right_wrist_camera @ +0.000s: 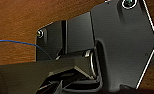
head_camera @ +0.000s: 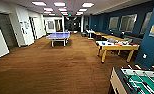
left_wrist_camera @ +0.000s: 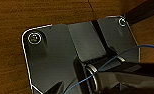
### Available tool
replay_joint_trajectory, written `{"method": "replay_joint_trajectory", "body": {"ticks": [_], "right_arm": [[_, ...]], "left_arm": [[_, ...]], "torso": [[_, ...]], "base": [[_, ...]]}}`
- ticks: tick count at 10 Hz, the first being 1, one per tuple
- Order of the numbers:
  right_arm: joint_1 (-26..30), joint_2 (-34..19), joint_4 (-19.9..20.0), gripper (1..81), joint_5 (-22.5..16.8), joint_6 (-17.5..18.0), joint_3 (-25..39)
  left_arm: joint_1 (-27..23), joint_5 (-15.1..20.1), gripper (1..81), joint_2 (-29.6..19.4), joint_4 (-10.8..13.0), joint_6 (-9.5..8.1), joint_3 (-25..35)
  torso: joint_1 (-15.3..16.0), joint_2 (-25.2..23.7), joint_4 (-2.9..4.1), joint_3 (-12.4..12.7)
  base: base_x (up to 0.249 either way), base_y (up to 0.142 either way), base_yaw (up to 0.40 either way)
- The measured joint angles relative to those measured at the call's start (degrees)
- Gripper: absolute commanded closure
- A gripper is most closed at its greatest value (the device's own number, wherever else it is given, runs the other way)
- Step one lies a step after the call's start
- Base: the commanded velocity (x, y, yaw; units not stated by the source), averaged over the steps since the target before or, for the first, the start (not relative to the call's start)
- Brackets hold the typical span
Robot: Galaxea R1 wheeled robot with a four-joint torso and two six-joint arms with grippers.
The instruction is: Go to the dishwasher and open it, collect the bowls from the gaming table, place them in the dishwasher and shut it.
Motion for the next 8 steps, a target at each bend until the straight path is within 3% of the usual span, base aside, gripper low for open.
{"method": "replay_joint_trajectory", "body": {"ticks": [8], "right_arm": [[-0.3, 0.0, 0.0, 1.0, -0.1, 0.0, 0.0]], "left_arm": [[0.2, 0.2, 1.0, 0.7, 0.0, 0.00, -1.0]], "torso": [[0.0, 0.0, 0.00, 0.0]], "base": [[0.193, 0.000, 0.000]]}}
